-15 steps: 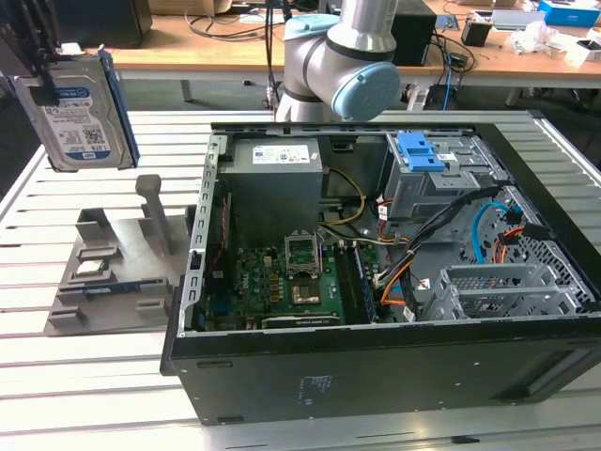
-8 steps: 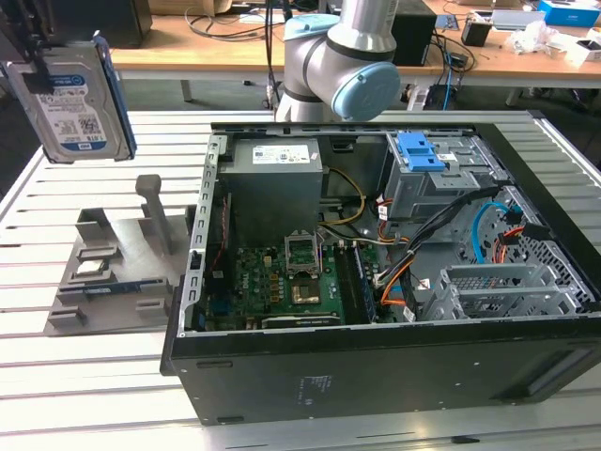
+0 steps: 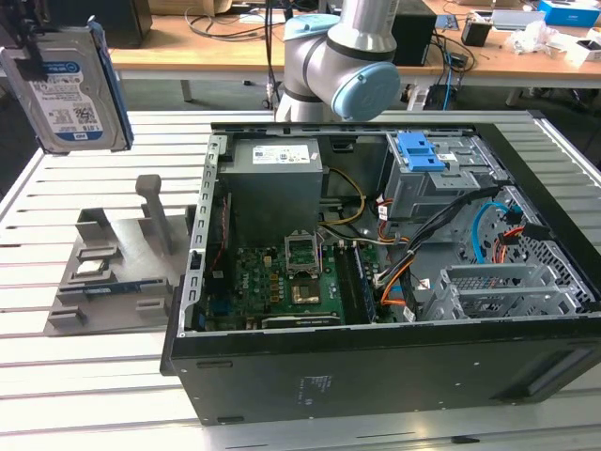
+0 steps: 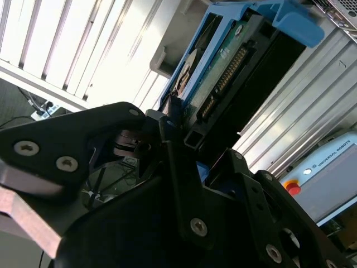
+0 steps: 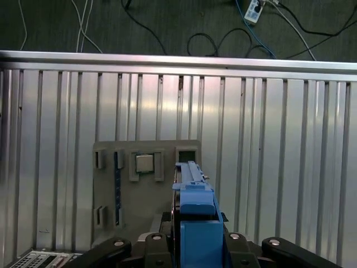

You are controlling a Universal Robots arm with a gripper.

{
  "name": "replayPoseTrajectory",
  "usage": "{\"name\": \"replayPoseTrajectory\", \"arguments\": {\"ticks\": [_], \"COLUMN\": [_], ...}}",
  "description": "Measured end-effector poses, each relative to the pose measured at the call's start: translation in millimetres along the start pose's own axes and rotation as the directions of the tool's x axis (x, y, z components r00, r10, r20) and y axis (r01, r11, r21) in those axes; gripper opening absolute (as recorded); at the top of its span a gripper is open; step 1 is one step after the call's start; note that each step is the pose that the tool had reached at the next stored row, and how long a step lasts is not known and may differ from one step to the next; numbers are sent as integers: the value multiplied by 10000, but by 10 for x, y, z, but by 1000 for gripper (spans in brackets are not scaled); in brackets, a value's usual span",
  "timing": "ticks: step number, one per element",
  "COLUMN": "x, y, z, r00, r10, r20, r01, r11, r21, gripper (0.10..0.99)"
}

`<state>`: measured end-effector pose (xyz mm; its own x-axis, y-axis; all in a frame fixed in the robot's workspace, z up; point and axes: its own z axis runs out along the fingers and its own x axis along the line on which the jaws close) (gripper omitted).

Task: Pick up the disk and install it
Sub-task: 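Pick up the disk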

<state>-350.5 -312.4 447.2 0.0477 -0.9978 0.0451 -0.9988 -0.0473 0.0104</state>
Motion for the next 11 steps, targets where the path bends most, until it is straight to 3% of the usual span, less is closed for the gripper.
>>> {"name": "replayPoseTrajectory", "arguments": {"ticks": [11], "x": [9], "y": [2], "z": [-187], "r00": [10000], "r10": [0], "r20": [0], "r01": [0], "r11": [10000], "r21": [0], "gripper": [365]}}
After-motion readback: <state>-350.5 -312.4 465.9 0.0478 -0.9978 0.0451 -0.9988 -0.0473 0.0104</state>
